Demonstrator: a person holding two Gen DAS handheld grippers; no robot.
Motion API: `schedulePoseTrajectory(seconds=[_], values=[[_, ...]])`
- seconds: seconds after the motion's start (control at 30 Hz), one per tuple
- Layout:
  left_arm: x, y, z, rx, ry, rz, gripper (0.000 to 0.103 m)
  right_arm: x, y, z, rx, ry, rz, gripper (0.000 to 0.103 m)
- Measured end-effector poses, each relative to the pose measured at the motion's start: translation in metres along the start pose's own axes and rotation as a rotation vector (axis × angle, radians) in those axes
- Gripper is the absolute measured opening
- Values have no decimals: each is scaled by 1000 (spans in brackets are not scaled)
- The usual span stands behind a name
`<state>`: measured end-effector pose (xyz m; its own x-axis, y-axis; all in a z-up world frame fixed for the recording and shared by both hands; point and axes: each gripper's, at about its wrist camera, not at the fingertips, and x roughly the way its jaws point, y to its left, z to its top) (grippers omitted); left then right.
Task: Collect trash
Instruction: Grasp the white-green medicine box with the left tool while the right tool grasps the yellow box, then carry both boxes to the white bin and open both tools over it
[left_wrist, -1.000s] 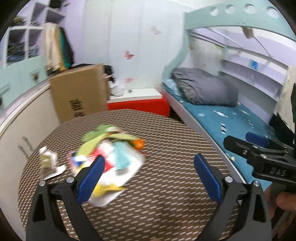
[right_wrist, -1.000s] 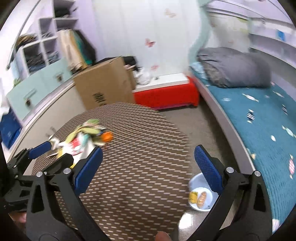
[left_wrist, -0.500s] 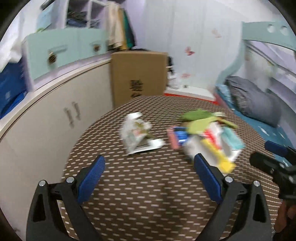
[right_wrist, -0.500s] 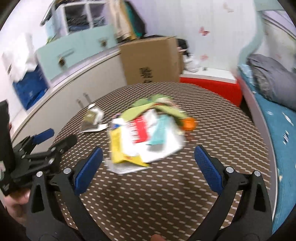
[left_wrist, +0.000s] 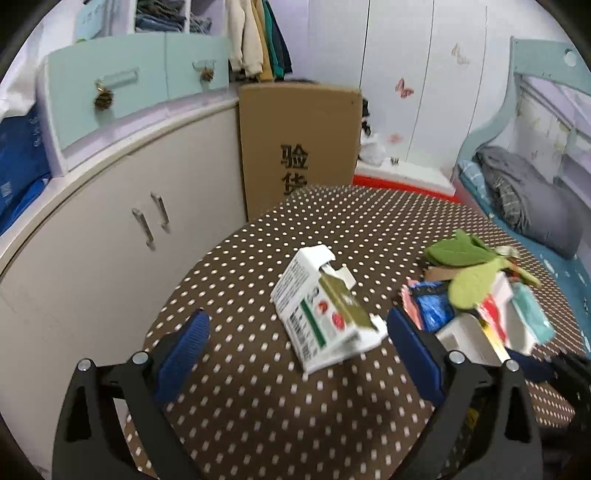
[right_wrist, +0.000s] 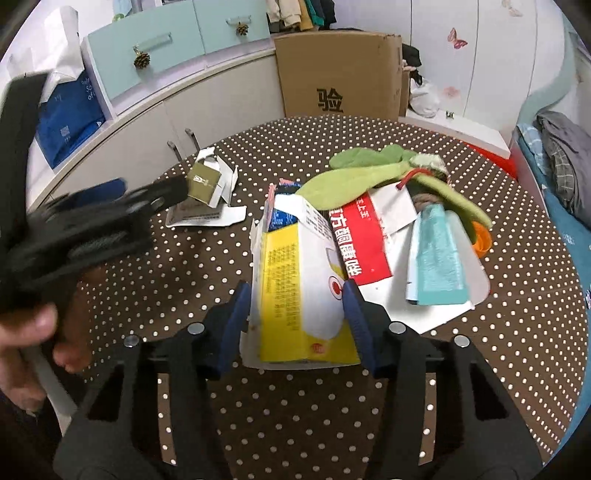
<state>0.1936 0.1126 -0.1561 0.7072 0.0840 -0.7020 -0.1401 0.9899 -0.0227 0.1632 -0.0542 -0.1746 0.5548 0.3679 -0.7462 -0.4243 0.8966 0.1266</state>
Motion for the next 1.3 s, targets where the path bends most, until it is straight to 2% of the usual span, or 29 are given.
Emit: schedulePoseTrajectory(seconds=[0.07,0.13,0.2,0.23,0.27,0.37,0.43,0.53,0.77,0.97,1.03,1.13,1.3], values=[[16,-1,5,-2,29,20,94,1,-1,2,9,7,5,51],[30,3,6,-21,74,4,93,3,0,3,19,19,3,52],[43,7,4,-39,129,-16,70,3,1,5,28,31,10,54],[43,6,4,-25,127,-16,64,3,0,6,44,34,20,54],[43,6,4,-17,132,-15,54,5,0,8,51,37,23,55],[40,9,3,-17,152,-62,54,9,-1,10,73,46,17,56],[35,11,-3,-10,155,-72,53,8,1,9,81,44,18,53],[21,14,-18,7,152,-81,53,-2,-2,1,124,39,71,48],[-18,25,-44,-28,145,-108,53,-38,-16,-24,203,14,166,41],[-43,6,-58,17,149,-143,53,-59,-32,-36,204,15,137,41],[-45,1,-59,23,156,-151,53,-55,-29,-36,181,45,101,50],[-46,-9,-63,23,167,-159,53,-43,-13,-35,102,67,52,57],[-53,-18,-68,39,176,-169,53,-34,0,-29,13,70,0,54]])
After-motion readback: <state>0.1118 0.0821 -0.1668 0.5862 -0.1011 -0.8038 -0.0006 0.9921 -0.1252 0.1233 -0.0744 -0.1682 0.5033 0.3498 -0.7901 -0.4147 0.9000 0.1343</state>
